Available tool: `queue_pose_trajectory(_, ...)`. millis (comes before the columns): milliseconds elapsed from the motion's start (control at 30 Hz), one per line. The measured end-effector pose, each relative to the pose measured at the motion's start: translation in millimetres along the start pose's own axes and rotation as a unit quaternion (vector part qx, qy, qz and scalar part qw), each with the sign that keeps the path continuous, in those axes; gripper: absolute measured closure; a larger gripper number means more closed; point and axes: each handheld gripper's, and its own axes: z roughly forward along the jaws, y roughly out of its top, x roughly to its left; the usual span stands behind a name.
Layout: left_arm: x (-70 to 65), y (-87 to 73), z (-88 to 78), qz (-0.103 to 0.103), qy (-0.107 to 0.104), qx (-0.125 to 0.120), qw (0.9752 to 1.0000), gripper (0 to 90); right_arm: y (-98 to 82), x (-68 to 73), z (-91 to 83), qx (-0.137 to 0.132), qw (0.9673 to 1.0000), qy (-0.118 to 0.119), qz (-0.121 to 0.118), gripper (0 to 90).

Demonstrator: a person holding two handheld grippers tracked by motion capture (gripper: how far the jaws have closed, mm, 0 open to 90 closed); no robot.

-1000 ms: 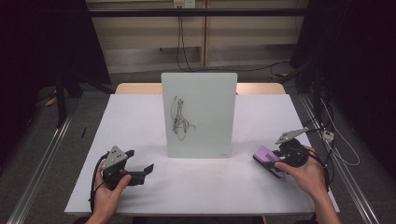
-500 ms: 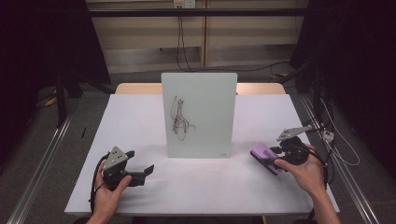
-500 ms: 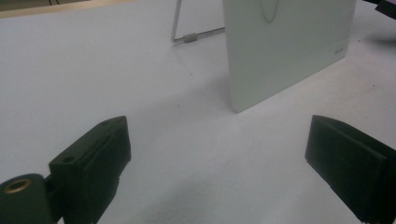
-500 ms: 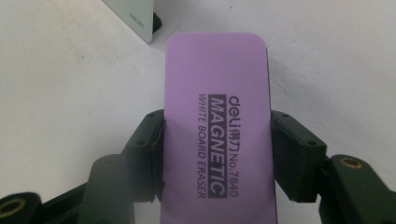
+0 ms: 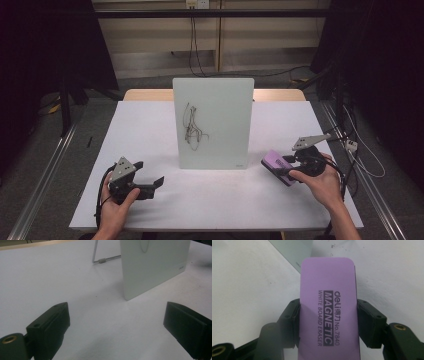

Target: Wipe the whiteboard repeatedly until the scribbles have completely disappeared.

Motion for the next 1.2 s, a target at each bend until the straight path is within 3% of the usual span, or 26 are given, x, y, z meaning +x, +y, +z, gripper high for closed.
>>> queue_pose_trajectory(433, -2.2, 0.9, -0.2, 0.001, 0.002, 0.001, 1.0, 6.9, 13.1, 16.3, -2.4, -0.04, 0.9986, 0.02, -0.029, 41.8)
queue_pose_trajectory(900, 0.1, 0.8, 0.8, 0.002, 0.002, 0.001, 1.0, 6.6, 35.5, 33.0, -1.4, -0.06, 0.996, 0.031, -0.059, 41.7)
queue_pose_trajectory(1200, 0.0, 1.1, 1.9, 0.006, -0.001, 0.004, 1.0, 6.6, 59.9, 47.6, 10.3, -0.063, 0.9934, 0.045, -0.085, 41.8)
